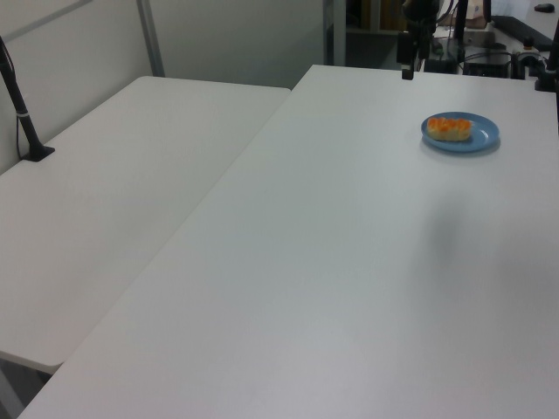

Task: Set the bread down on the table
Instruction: 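Move the gripper toward the blue plate with the bread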

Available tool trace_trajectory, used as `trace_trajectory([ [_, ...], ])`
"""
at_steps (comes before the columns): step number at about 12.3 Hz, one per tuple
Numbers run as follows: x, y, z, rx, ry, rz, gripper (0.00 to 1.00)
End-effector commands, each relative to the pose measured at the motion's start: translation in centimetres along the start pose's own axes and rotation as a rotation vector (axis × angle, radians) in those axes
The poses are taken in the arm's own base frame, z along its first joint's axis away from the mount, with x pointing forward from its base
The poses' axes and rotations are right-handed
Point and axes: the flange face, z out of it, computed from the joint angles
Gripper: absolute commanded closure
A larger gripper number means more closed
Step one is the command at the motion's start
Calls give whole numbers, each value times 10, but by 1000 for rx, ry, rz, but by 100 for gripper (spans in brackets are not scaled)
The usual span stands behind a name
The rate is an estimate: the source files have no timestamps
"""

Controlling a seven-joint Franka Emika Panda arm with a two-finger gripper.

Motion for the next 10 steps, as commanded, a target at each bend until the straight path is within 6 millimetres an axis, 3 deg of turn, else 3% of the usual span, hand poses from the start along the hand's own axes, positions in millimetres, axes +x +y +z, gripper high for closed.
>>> trace_trajectory([
  [1, -7, -3, 1, 18, -21, -1, 0],
  [8, -6, -2, 3, 19, -25, 0, 0],
  [10, -4, 11, 4, 20, -24, -3, 0],
])
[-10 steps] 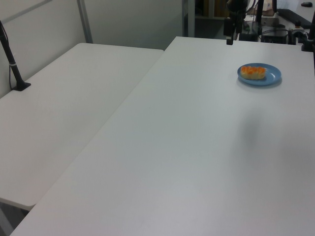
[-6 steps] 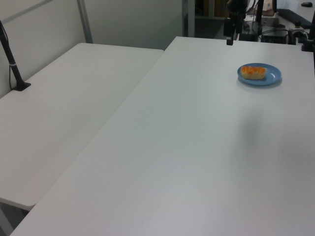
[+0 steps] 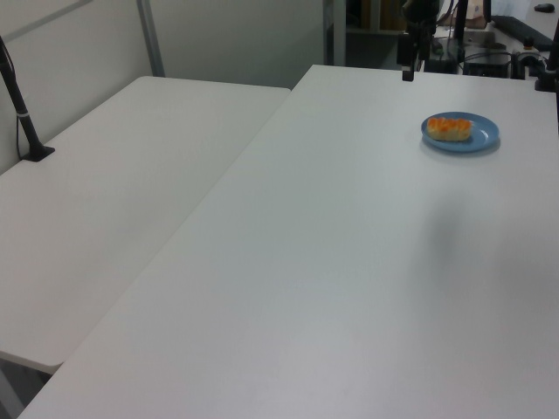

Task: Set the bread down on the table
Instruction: 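Move the gripper toward the blue plate with the bread, then lower the gripper over the bread and close on it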

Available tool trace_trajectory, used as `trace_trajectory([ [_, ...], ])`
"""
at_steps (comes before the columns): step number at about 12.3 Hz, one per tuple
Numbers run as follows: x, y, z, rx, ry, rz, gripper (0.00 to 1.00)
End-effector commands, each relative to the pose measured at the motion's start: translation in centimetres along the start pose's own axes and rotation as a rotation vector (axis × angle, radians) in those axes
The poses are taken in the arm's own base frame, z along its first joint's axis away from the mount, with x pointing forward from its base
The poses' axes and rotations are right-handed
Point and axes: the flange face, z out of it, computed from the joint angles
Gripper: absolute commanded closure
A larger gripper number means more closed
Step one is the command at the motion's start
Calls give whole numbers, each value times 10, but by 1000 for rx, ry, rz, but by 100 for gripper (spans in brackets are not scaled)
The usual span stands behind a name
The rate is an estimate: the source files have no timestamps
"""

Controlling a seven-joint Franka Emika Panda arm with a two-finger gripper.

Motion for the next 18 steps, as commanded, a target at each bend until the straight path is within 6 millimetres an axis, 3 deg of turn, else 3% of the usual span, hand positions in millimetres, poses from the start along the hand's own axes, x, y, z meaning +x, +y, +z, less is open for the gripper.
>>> trace_trajectory([
  [1, -2, 31, 4, 21, -22, -27, 0],
  [6, -11, 140, 25, 74, -65, -23, 0],
  [9, -8, 212, 88, 83, -97, -58, 0],
  [11, -5, 242, 122, 80, -96, -36, 0],
  [13, -3, 255, 156, 90, -102, -104, 0],
  [14, -2, 259, 183, 95, -106, -122, 0],
  [18, 6, 258, 248, 48, -129, -164, 0],
])
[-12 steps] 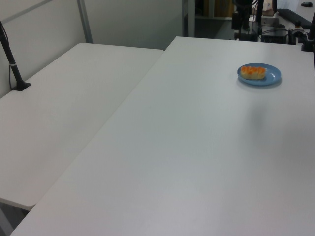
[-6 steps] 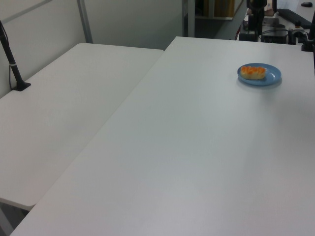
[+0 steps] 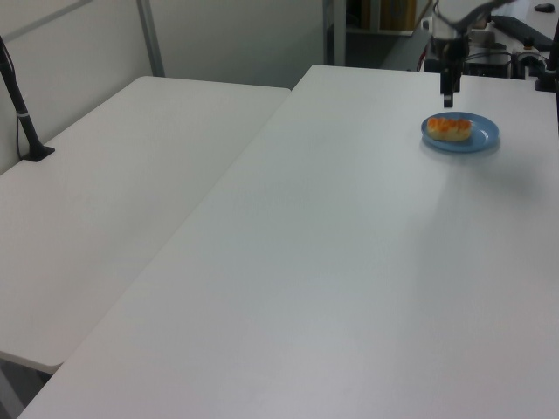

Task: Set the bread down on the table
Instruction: 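Lower the gripper over the bread and close on it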

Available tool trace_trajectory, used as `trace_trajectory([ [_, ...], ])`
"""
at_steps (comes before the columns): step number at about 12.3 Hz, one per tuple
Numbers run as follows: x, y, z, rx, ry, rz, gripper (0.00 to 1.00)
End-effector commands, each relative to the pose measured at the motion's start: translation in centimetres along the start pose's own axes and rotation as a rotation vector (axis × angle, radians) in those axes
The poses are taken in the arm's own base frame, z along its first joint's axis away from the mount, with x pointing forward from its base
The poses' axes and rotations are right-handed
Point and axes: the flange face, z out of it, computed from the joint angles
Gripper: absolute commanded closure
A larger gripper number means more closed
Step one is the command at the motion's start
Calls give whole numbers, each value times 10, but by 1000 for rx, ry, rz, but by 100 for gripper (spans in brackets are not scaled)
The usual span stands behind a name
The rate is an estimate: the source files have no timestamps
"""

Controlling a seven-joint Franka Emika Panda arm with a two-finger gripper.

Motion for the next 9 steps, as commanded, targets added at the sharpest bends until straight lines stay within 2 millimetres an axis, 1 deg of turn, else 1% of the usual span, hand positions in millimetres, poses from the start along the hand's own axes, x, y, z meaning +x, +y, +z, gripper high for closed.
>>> trace_trajectory([
  [1, 7, 5, 34, -50, -11, -48, 0],
  [4, 10, 11, 54, -87, -48, -76, 0],
  [5, 8, 17, 57, -94, -46, -71, 2],
  [6, 9, 19, 65, -96, -42, -73, 6],
  [7, 11, 16, 72, -96, -38, -79, 13],
  [9, 13, 12, 78, -93, -40, -86, 24],
])
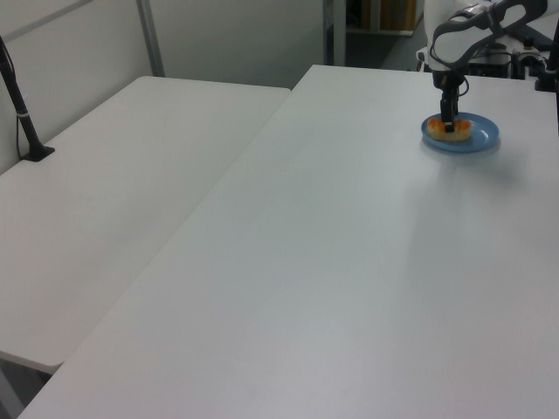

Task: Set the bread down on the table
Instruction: 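Lower the gripper over the bread and close on it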

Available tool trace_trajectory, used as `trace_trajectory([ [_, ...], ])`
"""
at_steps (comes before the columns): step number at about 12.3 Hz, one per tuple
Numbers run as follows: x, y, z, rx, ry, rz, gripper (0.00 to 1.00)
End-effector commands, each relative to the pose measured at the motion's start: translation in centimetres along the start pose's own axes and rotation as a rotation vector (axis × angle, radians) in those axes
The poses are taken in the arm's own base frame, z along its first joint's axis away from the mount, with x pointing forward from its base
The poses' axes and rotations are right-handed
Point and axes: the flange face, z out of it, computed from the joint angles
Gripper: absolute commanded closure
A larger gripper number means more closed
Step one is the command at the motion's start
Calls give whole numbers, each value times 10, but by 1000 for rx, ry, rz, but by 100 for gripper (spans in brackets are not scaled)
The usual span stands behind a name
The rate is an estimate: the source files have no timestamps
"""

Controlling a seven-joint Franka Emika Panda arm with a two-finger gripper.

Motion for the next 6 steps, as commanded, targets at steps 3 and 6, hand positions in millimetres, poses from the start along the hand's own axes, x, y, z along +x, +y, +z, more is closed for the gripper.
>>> trace_trajectory([
  [3, 4, -14, 4, -13, 11, -32, 46],
  [6, -2, -12, -19, -18, 16, -22, 53],
])
